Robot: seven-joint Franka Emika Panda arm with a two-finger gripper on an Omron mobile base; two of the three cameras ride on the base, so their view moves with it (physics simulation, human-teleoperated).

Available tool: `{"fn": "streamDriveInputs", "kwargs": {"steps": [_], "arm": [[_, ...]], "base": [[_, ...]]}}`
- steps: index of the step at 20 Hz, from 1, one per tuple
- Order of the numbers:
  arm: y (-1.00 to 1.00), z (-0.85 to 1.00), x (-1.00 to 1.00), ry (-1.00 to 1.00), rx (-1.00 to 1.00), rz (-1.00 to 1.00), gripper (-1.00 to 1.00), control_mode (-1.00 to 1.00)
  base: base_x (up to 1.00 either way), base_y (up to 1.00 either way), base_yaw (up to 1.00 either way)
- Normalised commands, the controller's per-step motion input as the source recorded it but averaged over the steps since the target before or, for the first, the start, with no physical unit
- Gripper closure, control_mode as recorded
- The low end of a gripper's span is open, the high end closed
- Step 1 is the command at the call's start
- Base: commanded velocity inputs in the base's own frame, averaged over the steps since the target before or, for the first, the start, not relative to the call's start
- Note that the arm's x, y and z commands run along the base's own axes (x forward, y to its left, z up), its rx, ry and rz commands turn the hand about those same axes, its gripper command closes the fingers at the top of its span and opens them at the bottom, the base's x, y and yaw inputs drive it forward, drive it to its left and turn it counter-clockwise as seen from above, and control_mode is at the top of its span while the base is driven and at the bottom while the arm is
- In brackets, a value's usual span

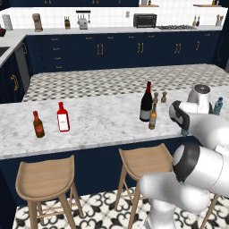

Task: Move the plastic bottles in the middle to the plastics group, and the glass bottles in the middle to the glass group.

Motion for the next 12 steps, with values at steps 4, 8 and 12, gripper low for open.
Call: {"fn": "streamDriveInputs", "kwargs": {"steps": [4,8,12], "arm": [[-0.85,0.08,0.0,0.0,0.0,-0.09,1.0,-1.0],[-0.53,0.0,0.0,-0.04,0.0,-0.06,1.0,-1.0],[-0.1,-0.38,0.01,-0.1,0.0,0.0,1.0,-1.0]], "base": [[0.0,0.0,0.0],[0.0,0.0,0.0],[0.0,0.0,0.0]]}}
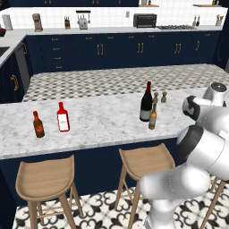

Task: Move the plastic bottles in the middle to the plastics group, and the glass bottles in the middle to the glass group.

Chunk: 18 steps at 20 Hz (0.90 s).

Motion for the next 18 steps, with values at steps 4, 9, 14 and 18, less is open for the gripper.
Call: {"fn": "streamDriveInputs", "kwargs": {"steps": [4,9,14,18], "arm": [[-0.25,-0.04,0.24,-0.07,-0.01,0.0,1.0,-1.0],[-0.44,0.1,0.17,0.0,0.0,0.0,1.0,-1.0],[-0.48,0.19,0.05,0.0,0.0,0.0,1.0,-1.0],[-0.48,0.2,0.15,0.0,0.0,0.0,1.0,-1.0]], "base": [[0.0,0.0,0.0],[0.0,0.0,0.0],[0.0,0.0,0.0],[0.0,0.0,0.0]]}}
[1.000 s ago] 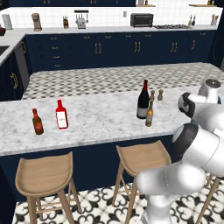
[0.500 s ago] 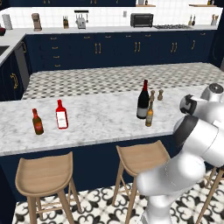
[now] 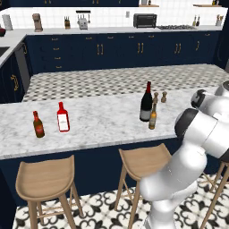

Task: Move the plastic bottles in the middle to the plastics group, and the glass bottles in the middle to the glass group.

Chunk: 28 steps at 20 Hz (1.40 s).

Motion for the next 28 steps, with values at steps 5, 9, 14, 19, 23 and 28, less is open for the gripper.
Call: {"fn": "streamDriveInputs", "kwargs": {"steps": [5,9,14,19,23,28], "arm": [[-0.26,-0.02,0.16,0.0,0.0,0.0,1.0,-1.0],[0.0,-0.03,0.22,0.0,0.0,0.0,1.0,-1.0],[0.0,0.0,0.31,0.0,-0.01,0.0,1.0,-1.0],[-0.03,0.0,0.36,0.0,0.0,0.0,1.0,-1.0],[-0.4,0.0,0.02,0.0,0.0,0.0,1.0,-1.0],[-0.45,0.0,0.0,0.0,0.02,0.0,1.0,-1.0]], "base": [[0.0,0.0,0.0],[0.0,0.0,0.0],[0.0,0.0,0.0],[0.0,0.0,0.0],[0.0,0.0,0.0],[0.0,0.0,0.0]]}}
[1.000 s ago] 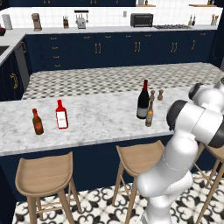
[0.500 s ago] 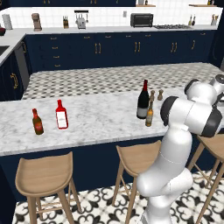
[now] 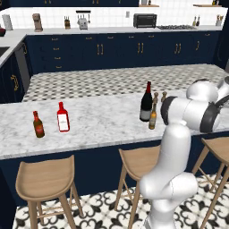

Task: Move the plastic bottles in the middle to the plastics group, and the glass bottles in the middle to the glass group.

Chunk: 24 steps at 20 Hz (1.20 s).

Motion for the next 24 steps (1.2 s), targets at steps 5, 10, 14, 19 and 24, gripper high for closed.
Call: {"fn": "streamDriveInputs", "kwargs": {"steps": [5,10,14,19,24], "arm": [[-0.18,0.0,0.0,0.0,0.0,0.0,1.0,-1.0],[0.0,0.0,0.0,-0.01,0.0,0.0,1.0,-1.0],[0.0,-0.08,0.03,0.0,0.0,0.0,1.0,-1.0],[0.0,-0.15,0.22,-0.03,0.0,0.02,1.0,-1.0],[0.0,0.0,0.41,-0.01,0.0,0.01,1.0,-1.0]], "base": [[0.0,0.0,0.0],[0.0,0.0,0.0],[0.0,0.0,0.0],[0.0,0.0,0.0],[0.0,0.0,0.0]]}}
